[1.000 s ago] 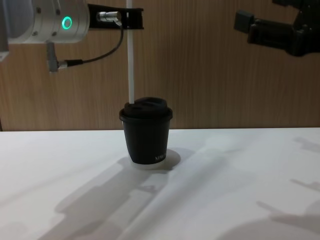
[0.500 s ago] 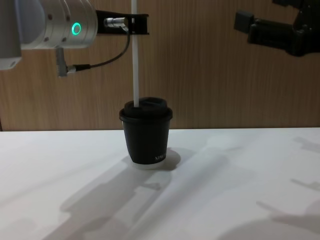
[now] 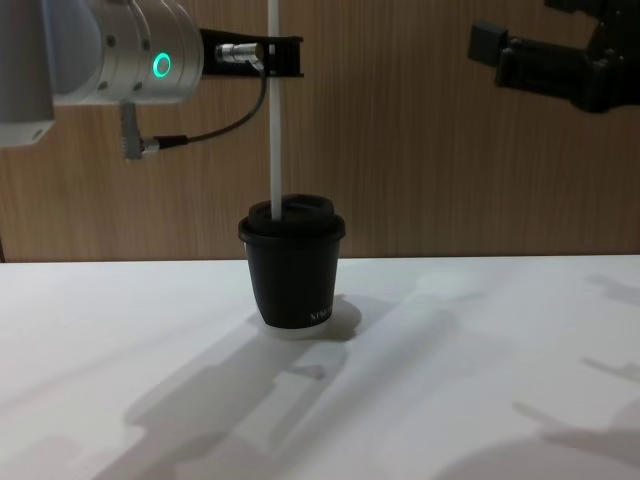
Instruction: Pick up the straw with one hand, pass it to the other hand, and insert it into the cup.
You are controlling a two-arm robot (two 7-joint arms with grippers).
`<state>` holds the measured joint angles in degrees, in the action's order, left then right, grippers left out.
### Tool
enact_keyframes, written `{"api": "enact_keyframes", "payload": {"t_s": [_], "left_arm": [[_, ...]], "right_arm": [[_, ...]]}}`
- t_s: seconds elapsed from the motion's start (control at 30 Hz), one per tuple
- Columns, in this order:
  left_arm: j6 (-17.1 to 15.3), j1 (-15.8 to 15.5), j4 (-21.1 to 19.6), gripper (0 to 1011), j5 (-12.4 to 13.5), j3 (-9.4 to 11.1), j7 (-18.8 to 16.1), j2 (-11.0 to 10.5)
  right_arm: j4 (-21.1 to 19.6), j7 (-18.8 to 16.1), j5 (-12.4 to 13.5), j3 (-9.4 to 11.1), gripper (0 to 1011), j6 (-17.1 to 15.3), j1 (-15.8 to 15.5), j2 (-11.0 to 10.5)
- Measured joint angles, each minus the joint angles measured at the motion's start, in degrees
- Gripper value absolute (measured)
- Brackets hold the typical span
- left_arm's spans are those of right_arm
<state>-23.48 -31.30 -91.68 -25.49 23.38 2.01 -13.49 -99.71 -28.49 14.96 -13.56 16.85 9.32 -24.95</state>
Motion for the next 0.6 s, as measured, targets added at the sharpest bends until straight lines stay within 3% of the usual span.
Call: {"api": "enact_keyframes", "payload": {"t_s": [0.37,0.6], "left_arm": [[-0.81,0.57,-0.59,49,0.65,-0.19,-0.5,0.05],[-1.05,0.74,-0.78,260,0.87,-0.24,-0.66,0.09]], "right_arm": [[0.0,0.0,0.0,0.0,1001,0.0,0.01,0.0],[0.0,0.0,0.0,0.0,1001,0.0,0.0,0.0]]}}
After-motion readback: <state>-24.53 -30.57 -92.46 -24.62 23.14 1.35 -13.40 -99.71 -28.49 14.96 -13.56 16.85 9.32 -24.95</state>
